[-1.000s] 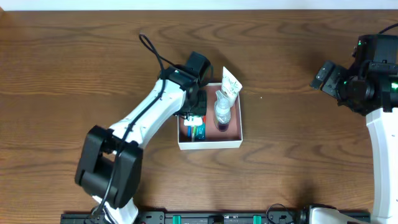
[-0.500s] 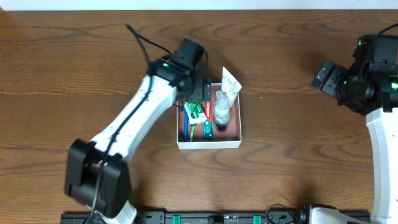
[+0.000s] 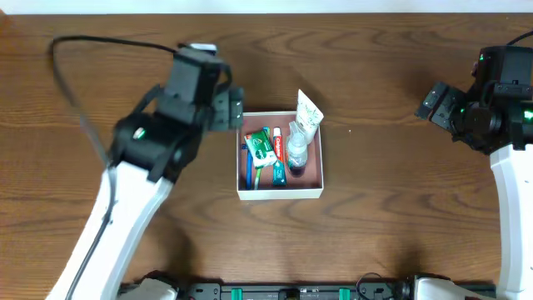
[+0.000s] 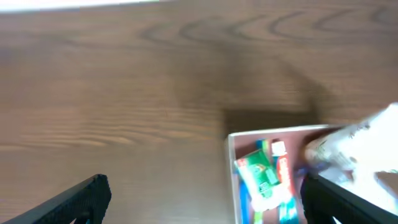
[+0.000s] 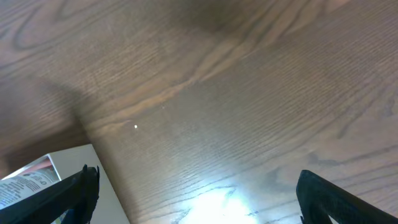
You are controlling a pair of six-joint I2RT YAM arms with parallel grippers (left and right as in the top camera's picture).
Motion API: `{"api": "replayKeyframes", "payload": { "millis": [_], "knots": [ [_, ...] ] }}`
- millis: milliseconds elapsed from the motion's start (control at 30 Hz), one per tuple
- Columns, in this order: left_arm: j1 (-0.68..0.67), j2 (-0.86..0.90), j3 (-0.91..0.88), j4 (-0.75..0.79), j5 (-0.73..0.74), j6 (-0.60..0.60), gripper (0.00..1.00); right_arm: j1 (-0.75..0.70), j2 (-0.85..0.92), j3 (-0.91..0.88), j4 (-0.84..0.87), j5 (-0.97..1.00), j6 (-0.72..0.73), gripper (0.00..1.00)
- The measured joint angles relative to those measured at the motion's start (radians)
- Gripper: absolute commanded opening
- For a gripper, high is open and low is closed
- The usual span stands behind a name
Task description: Pack container
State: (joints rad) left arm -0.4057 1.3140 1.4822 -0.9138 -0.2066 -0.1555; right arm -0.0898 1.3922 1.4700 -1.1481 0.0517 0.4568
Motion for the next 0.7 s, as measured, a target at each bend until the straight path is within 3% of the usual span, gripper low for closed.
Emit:
{"api": "replayKeyframes", "payload": {
  "millis": [433,700],
  "knots": [
    [0.091,-0.331,0.001,-0.229,-0.089,0.098,0.98,0.000,0.000,0.000,0.000,0.000,0.000,0.99],
    [0.122,-0.438,-0.146,-0.200,-0.093,0.105,0.98,0.000,0.000,0.000,0.000,0.000,0.000,0.99]
  ]
}}
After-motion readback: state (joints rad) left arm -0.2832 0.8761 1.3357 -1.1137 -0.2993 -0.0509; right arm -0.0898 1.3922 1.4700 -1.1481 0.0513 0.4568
